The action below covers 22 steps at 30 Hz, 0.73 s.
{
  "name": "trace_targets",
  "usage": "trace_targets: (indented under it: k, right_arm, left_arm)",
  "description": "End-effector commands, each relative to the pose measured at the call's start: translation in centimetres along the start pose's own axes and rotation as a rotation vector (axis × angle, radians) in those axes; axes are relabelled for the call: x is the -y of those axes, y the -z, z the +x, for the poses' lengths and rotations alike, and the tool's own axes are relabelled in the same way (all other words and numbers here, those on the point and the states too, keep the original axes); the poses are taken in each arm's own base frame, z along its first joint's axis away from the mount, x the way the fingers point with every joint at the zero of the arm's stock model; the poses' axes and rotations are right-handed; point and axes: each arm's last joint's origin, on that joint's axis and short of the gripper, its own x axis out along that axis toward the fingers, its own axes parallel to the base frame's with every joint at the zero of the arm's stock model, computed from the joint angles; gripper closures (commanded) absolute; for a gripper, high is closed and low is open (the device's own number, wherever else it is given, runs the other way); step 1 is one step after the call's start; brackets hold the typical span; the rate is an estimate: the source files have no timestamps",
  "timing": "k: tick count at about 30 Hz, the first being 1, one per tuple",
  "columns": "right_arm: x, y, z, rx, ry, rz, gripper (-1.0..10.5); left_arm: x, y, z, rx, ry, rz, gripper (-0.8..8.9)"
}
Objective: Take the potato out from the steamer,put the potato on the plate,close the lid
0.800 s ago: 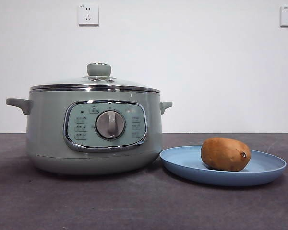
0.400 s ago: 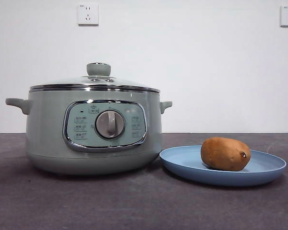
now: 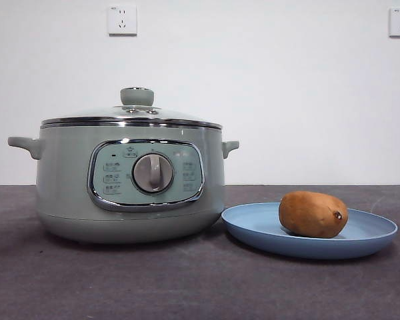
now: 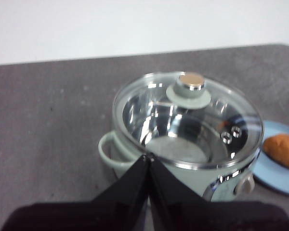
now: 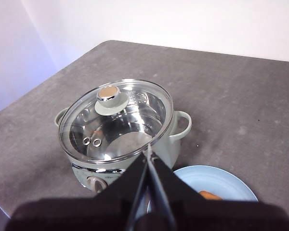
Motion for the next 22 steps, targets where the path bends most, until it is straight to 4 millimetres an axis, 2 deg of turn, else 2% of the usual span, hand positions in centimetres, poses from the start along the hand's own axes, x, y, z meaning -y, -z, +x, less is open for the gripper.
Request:
trace_targets:
  k: [1, 7, 12, 15, 22]
  right_arm:
    - [0.0, -0.1, 0.0, 0.007, 0.002, -0.011, 9.5]
    - [0.0, -0.1, 0.0, 0.007, 0.002, -0.01, 9.5]
    - [0.0, -0.1, 0.0, 0.007, 0.002, -0.01, 9.5]
    - [0.0, -0.1, 0.0, 0.007, 0.001, -0.01, 9.5]
    - [0.0, -0.1, 0.0, 0.007, 0.002, -0.01, 9.5]
  left_arm:
    - [0.0, 0.2, 0.0, -0.017, -0.004, -0.004, 8.17]
    - [-0.5, 0.6, -0.6, -0.018, -0.062, 0.023, 8.17]
    - [-1.2, 1.9, -0.3, 0.107, -0.118, -0.025, 8.17]
    - [-1.8, 3.5, 0.8, 0.229, -0.156, -0.052, 8.16]
    - [-2.9, 7.8, 2.8, 0.441, -0.101, -0.07, 8.16]
